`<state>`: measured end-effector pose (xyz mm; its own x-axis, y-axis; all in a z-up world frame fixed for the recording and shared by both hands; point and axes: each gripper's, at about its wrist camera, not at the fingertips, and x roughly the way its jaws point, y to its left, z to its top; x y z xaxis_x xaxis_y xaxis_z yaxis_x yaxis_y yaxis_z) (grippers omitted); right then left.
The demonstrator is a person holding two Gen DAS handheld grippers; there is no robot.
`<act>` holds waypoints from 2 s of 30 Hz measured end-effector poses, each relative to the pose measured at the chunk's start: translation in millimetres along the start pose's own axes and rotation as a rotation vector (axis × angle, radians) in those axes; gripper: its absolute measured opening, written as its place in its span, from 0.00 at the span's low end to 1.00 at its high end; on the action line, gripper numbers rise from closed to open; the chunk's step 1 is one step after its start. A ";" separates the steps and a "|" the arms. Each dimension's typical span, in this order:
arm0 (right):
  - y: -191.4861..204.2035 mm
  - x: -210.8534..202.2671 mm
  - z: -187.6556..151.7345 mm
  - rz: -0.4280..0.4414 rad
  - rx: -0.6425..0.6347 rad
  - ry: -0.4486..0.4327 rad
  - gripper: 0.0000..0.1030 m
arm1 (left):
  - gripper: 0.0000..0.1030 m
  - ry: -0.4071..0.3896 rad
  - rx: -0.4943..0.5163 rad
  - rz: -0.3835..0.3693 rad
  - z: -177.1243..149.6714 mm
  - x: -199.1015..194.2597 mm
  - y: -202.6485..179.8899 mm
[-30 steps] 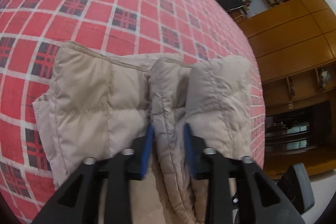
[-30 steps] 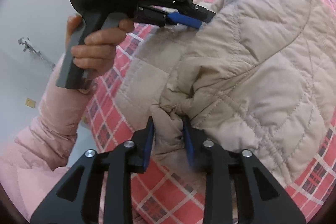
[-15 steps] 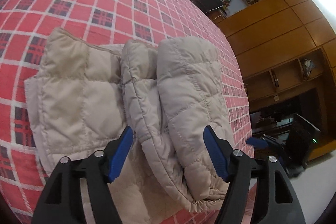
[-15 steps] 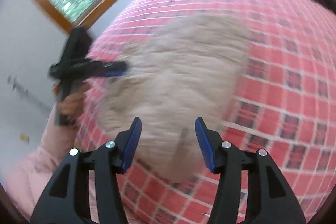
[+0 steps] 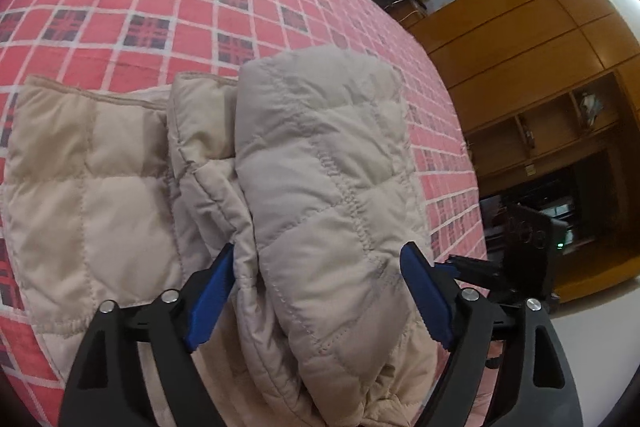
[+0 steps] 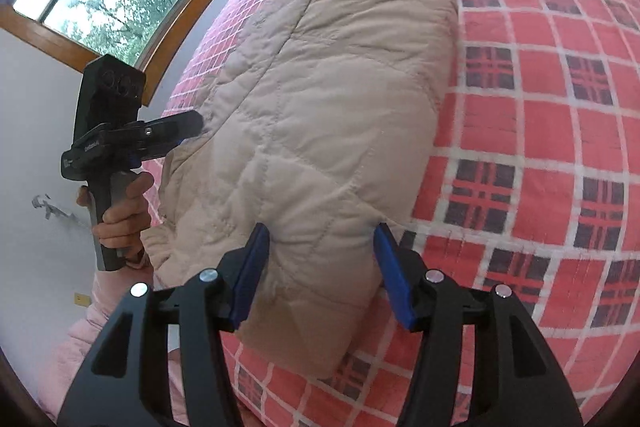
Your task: Fold large clothes
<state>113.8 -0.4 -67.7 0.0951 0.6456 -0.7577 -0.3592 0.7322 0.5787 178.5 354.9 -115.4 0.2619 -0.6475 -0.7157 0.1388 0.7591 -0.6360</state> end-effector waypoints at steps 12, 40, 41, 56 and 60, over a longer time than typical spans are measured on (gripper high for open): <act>2.0 5.0 3.5 -0.009 -0.014 0.011 0.54 | 0.81 -0.003 -0.072 -0.069 -13.8 -19.7 29.4; 36.1 -22.2 -2.8 0.039 -0.076 -0.057 0.56 | 0.15 -0.188 0.115 -0.086 -38.8 -105.8 -27.0; 39.0 -18.7 -2.3 0.039 -0.082 -0.049 0.56 | 0.15 -0.205 0.116 -0.088 -42.0 -114.5 -22.6; 89.2 46.4 -2.7 -0.045 -0.134 0.097 0.58 | 0.16 -0.186 -0.011 -0.149 -55.3 -106.0 95.9; 100.4 66.6 -3.2 -0.115 -0.143 0.120 0.63 | 0.21 -0.165 -0.046 -0.141 -54.6 -93.2 118.6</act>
<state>81.1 115.3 -61.1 0.0346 0.5225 -0.8519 -0.4815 0.7557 0.4439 118.4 501.6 -139.9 0.3959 -0.7244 -0.5643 0.1422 0.6555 -0.7417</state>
